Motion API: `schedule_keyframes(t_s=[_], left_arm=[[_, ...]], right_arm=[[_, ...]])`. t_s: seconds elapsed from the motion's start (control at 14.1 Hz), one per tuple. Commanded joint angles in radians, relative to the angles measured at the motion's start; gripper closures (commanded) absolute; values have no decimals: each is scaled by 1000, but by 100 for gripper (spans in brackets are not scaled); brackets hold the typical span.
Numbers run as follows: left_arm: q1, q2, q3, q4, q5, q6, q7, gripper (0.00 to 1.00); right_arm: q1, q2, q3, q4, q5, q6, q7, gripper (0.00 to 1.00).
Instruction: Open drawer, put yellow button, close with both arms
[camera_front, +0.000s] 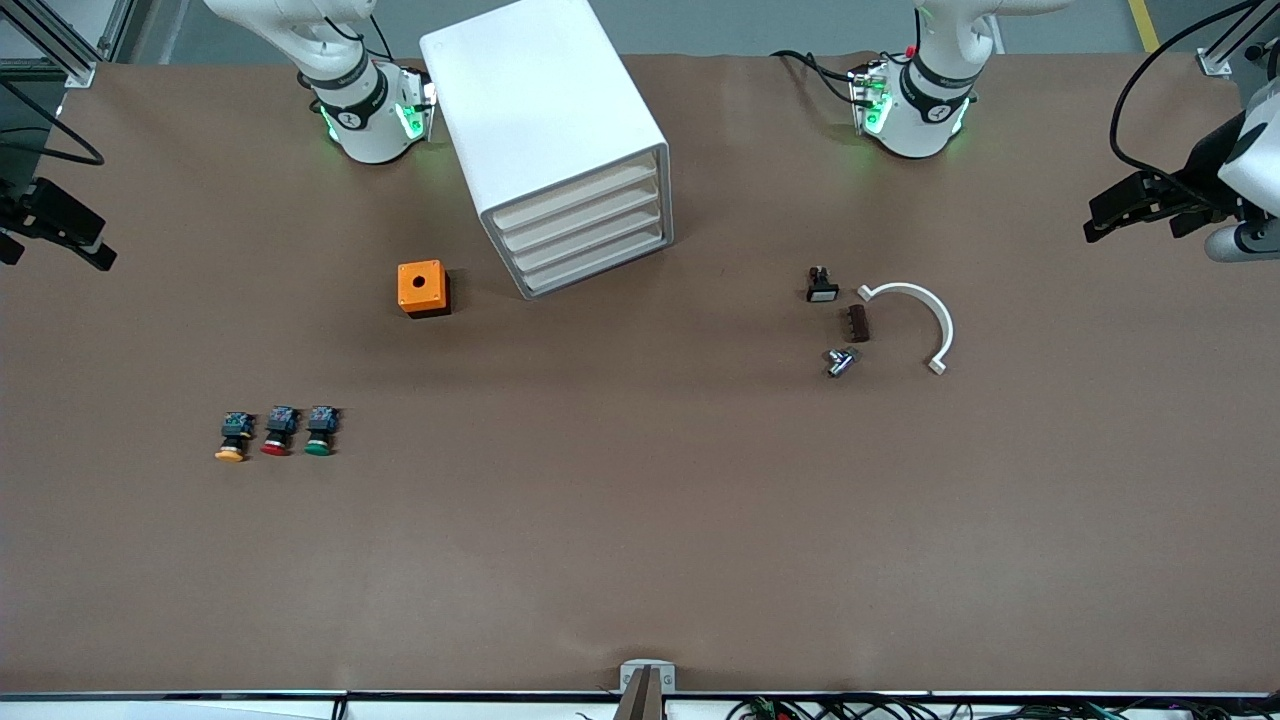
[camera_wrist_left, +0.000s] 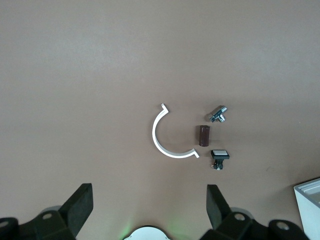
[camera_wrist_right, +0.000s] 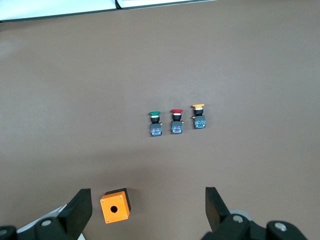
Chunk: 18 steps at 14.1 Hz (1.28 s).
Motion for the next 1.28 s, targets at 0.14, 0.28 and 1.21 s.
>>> schedule_keyframes(t_s=[0.14, 0.28, 1.21], left_arm=[[1, 6, -1, 21, 1, -19, -1, 0], [1, 13, -1, 21, 3, -19, 2, 0], [-71, 285, -21, 22, -157, 28, -178, 0]], right_arm=[[1, -14, -4, -17, 6, 4, -6, 0], [1, -14, -4, -17, 6, 2, -7, 0], [-70, 84, -8, -254, 6, 278, -91, 0]])
